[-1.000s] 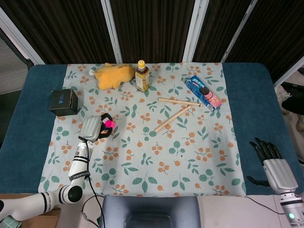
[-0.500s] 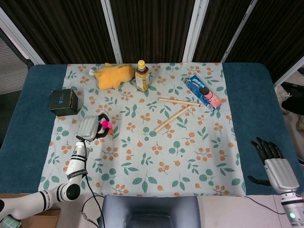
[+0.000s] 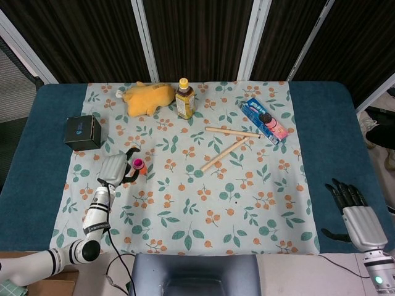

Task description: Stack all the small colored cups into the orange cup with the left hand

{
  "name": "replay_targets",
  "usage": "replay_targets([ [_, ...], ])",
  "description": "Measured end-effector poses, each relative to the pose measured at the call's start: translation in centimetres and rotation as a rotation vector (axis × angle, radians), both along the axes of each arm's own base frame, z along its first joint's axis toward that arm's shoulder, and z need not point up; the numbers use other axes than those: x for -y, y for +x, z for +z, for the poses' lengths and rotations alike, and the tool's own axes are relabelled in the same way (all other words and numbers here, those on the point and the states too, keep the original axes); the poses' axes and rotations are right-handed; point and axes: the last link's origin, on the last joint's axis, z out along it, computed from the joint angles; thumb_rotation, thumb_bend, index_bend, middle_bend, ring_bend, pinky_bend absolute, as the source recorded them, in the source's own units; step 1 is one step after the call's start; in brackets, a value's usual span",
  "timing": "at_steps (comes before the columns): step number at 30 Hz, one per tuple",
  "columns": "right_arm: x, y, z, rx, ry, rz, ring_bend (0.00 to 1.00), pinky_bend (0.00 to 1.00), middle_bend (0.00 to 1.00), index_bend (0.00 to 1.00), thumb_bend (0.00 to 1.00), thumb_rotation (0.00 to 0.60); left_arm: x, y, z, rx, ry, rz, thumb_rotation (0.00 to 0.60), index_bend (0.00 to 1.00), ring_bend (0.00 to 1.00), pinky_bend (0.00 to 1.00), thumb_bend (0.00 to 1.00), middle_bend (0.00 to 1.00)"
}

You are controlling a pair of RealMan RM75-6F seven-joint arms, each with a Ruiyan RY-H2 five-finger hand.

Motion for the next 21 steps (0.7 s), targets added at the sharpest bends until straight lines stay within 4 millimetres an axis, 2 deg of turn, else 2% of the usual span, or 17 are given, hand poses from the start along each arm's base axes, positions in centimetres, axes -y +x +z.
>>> replay_targets([
  [6, -0.2, 0.1, -0.1, -0.001, 0.009, 0.006, 0.0, 0.0, 0.0, 0.0, 0.14, 0.6, 0.9, 0.4, 1.0, 0.041, 0.03, -0.045, 0.6, 0.0, 1.0, 1.0, 0.36, 0.99],
  [7, -0.2, 0.1, -0.1, 0.0, 0.009, 0.007, 0.0, 0.0, 0.0, 0.0, 0.14, 0.6, 1.2, 0.5, 1.4, 0.052, 0.037, -0.062, 0.6, 0.0, 0.99, 1.0, 0.36, 0.96],
  [8, -0.3, 0.1, -0.1, 0.001, 0.009, 0.009, 0.0, 0.0, 0.0, 0.0, 0.14, 0.6, 1.6, 0.5, 1.7, 0.062, 0.04, -0.078, 0.6, 0.0, 0.93, 0.98, 0.36, 0.86],
  [10, -0.4, 0.2, 0.0, 0.001, 0.009, 0.012, 0.0, 0.0, 0.0, 0.0, 0.14, 0.6, 2.9, 0.3, 2.5, 0.083, 0.033, -0.124, 0.6, 0.0, 0.63, 0.71, 0.37, 0.53],
  [11, -0.5, 0.2, 0.0, 0.001, 0.01, 0.013, 0.0, 0.0, 0.0, 0.0, 0.14, 0.6, 3.6, 0.1, 2.9, 0.089, 0.025, -0.147, 0.6, 0.0, 0.43, 0.5, 0.37, 0.36],
  [12, -0.6, 0.2, -0.1, -0.002, 0.012, 0.015, 0.0, 0.0, 0.0, 0.0, 0.14, 0.6, 4.3, -0.1, 3.4, 0.092, 0.015, -0.171, 0.6, 0.0, 0.3, 0.34, 0.37, 0.25],
  [13, -0.6, 0.2, -0.1, -0.005, 0.015, 0.016, 0.0, 0.0, 0.0, 0.0, 0.14, 0.6, 5.4, -0.7, 4.0, 0.088, 0.001, -0.205, 0.6, 0.0, 0.18, 0.22, 0.37, 0.17],
  [14, -0.7, 0.2, -0.2, -0.009, 0.019, 0.018, 0.0, 0.0, 0.0, 0.0, 0.14, 0.6, 6.3, -1.2, 4.5, 0.079, -0.01, -0.232, 0.6, 0.0, 0.11, 0.15, 0.37, 0.12],
  [16, -0.9, 0.3, -0.5, -0.018, 0.031, 0.023, 0.0, 0.0, 0.0, 0.0, 0.14, 0.6, 9.0, -2.7, 5.6, 0.045, -0.037, -0.294, 0.6, 0.0, 0.04, 0.1, 0.38, 0.04],
  [21, -1.3, 0.7, -1.0, -0.017, 0.056, 0.041, 0.0, 0.0, 0.0, 0.0, 0.14, 0.6, 16.5, -7.0, 8.4, -0.008, -0.052, -0.377, 0.6, 0.0, 0.01, 0.06, 0.38, 0.01],
])
